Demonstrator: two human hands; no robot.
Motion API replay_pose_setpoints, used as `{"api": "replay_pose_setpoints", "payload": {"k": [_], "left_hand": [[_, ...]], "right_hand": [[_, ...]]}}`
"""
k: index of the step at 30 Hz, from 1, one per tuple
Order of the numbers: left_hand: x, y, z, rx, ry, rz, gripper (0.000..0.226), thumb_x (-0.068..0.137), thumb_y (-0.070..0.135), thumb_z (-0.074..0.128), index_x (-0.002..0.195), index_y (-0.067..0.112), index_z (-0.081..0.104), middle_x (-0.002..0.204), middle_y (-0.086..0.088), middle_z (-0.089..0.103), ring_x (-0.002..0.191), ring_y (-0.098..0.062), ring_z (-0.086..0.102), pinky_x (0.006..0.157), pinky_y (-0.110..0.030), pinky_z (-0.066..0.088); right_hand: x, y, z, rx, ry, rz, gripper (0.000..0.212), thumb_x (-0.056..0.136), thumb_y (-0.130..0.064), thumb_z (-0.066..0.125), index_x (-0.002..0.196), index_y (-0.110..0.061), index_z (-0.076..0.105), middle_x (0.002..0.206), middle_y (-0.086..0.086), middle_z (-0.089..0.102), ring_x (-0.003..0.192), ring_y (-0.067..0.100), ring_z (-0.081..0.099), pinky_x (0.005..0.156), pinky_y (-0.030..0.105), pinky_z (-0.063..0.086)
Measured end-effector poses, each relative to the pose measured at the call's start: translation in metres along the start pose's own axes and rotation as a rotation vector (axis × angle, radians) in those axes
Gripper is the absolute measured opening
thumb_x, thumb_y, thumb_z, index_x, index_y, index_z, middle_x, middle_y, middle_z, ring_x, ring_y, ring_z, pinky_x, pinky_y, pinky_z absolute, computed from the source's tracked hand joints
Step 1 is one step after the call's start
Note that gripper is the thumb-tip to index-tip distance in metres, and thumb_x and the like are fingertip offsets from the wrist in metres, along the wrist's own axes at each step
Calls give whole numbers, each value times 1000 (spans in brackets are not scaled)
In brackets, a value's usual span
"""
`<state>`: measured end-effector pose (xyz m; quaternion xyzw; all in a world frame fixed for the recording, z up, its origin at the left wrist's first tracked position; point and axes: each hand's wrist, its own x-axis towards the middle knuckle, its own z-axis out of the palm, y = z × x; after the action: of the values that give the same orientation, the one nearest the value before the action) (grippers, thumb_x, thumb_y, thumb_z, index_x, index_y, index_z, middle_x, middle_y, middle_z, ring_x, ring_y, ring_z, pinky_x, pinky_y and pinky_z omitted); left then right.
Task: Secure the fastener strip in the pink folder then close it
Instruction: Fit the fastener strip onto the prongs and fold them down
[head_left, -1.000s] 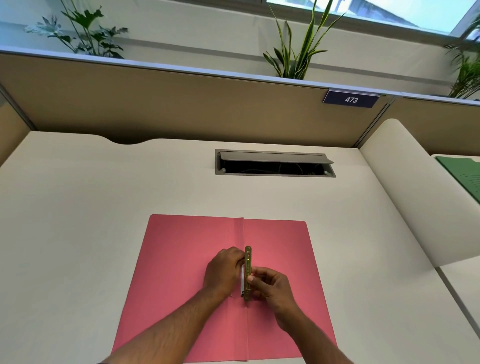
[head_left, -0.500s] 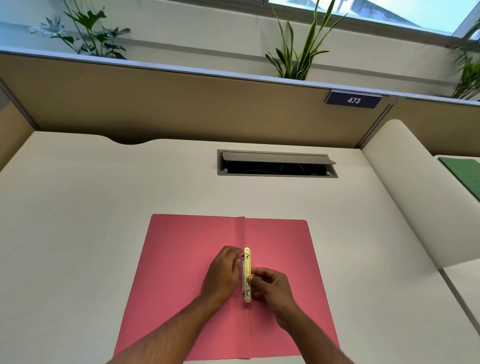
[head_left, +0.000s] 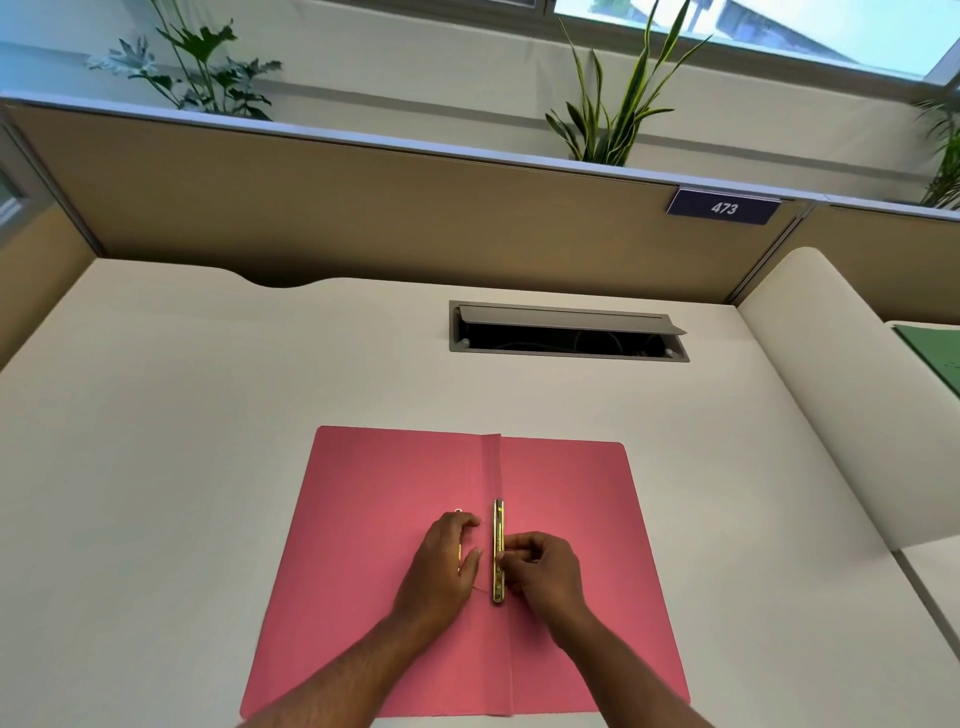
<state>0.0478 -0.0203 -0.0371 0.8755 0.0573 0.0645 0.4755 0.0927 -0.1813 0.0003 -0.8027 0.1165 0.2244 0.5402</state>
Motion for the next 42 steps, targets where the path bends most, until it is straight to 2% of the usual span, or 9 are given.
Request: {"api": "replay_pose_setpoints", "payload": {"k": [3, 5, 8, 14, 20, 26, 32, 37, 42], "left_hand": [[0, -2, -3, 132, -96, 168, 40, 87, 18, 66, 126, 26, 58, 130, 11, 57, 125, -5, 45, 107, -22, 37], [2, -4, -3, 222, -167, 292, 49, 86, 24, 67, 134, 27, 56, 138, 12, 54, 127, -7, 42, 111, -17, 28], [3, -6, -3, 316, -207, 351, 55, 86, 32, 67, 139, 27, 52, 143, 13, 51, 129, -9, 41, 112, -15, 22], [-4, -7, -4, 394, -169, 394, 47, 91, 31, 57, 138, 28, 51, 143, 13, 51, 134, -6, 38, 110, -17, 29], [-1, -7, -6, 418, -181, 371, 44, 92, 29, 57, 136, 27, 55, 142, 11, 52, 133, -8, 41, 106, -20, 39], [5, 4, -7, 504, -171, 410, 32, 88, 29, 62, 120, 25, 67, 129, 9, 61, 120, -11, 53, 95, -25, 49], [10, 5, -8, 598, -180, 450, 31, 81, 30, 71, 112, 26, 71, 127, 9, 63, 110, -13, 58, 91, -25, 50], [9, 7, -9, 601, -188, 446, 33, 81, 28, 71, 114, 23, 71, 131, 8, 62, 114, -12, 57, 94, -26, 49], [11, 9, -10, 624, -204, 441, 32, 80, 30, 74, 112, 25, 73, 128, 9, 65, 110, -12, 60, 90, -26, 53]], "right_hand": [[3, 1, 1, -71, 23, -26, 16, 80, -2, 75, 84, -18, 79, 71, 9, 78, 61, 22, 75, 68, 48, 65], [4, 3, 2, -143, 49, -63, 16, 78, -9, 75, 80, -24, 80, 68, 3, 78, 59, 18, 74, 67, 44, 65], [2, 4, 4, -227, 83, -91, 13, 76, -19, 78, 77, -31, 80, 68, -5, 77, 58, 11, 72, 65, 37, 62], [3, 9, 3, -253, 148, -107, 21, 69, -25, 89, 83, -32, 75, 66, -8, 74, 56, 0, 69, 60, 25, 56], [7, 16, 5, -287, 140, -114, 13, 70, -30, 87, 76, -31, 75, 68, -9, 76, 59, 5, 72, 66, 34, 61], [4, 18, 4, -291, 135, -177, 13, 75, -24, 84, 78, -33, 76, 69, -16, 75, 61, 3, 69, 64, 31, 59], [-11, 34, -2, -344, 52, -372, 44, 80, -2, 71, 87, -45, 73, 89, -12, 73, 81, 8, 70, 67, 16, 52], [-16, 38, -3, -352, 46, -444, 16, 81, -15, 83, 86, -30, 80, 86, -11, 71, 79, 8, 70, 66, 10, 49], [-17, 48, -3, -275, 155, -355, 13, 81, -13, 84, 86, -25, 82, 81, -13, 78, 80, 2, 73, 72, 15, 57]]}}
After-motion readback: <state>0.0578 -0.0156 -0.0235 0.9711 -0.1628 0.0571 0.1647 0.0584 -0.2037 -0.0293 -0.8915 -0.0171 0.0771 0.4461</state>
